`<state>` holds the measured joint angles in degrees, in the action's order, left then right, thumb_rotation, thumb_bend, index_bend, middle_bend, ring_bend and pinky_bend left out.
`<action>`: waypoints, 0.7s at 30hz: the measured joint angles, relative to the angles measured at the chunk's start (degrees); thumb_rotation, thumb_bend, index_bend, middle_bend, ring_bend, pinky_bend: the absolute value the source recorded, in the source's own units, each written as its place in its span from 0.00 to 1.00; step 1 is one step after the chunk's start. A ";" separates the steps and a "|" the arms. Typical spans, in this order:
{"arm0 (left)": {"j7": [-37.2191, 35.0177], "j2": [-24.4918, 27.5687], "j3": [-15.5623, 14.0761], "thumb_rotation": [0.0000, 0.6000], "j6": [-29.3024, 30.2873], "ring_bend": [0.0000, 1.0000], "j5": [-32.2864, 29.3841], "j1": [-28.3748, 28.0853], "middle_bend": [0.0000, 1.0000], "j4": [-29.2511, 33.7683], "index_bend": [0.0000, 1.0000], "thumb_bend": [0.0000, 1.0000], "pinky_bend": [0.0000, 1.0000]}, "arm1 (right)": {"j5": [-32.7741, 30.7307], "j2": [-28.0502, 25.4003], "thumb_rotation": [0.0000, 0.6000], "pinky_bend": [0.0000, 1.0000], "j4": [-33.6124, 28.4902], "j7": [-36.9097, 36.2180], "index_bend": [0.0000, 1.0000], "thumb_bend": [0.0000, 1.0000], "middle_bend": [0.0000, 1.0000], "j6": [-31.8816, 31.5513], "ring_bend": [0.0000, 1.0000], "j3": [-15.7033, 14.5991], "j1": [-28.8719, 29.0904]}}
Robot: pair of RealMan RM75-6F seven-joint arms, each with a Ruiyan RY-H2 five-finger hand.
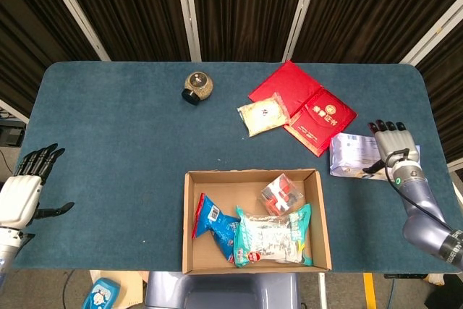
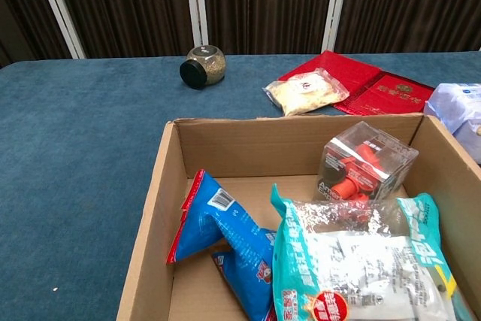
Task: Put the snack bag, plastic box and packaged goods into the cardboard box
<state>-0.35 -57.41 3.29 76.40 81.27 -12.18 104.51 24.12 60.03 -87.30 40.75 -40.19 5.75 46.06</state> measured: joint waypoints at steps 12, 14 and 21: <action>0.50 -0.34 -0.04 1.00 -0.85 0.00 -0.53 -0.26 0.00 -0.09 0.07 0.04 0.00 | 1.95 6.52 1.00 0.04 11.27 -4.41 0.00 0.00 0.00 4.21 0.00 -4.48 0.48; 0.52 -0.36 -0.11 1.00 -1.11 0.00 -0.59 -0.32 0.00 -0.10 0.07 0.04 0.00 | 3.01 7.91 1.00 0.06 13.57 -5.37 0.01 0.00 0.00 4.52 0.00 -4.88 0.27; 0.23 -0.24 -0.07 1.00 -1.32 0.00 -0.82 -0.37 0.00 0.01 0.07 0.04 0.00 | 6.03 11.99 1.00 0.62 19.44 -7.83 0.54 0.06 0.53 5.54 0.54 -6.55 -0.96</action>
<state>-0.13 -57.65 3.22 75.08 80.46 -12.56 104.52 30.15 72.02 -67.86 32.93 -34.65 -0.79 45.10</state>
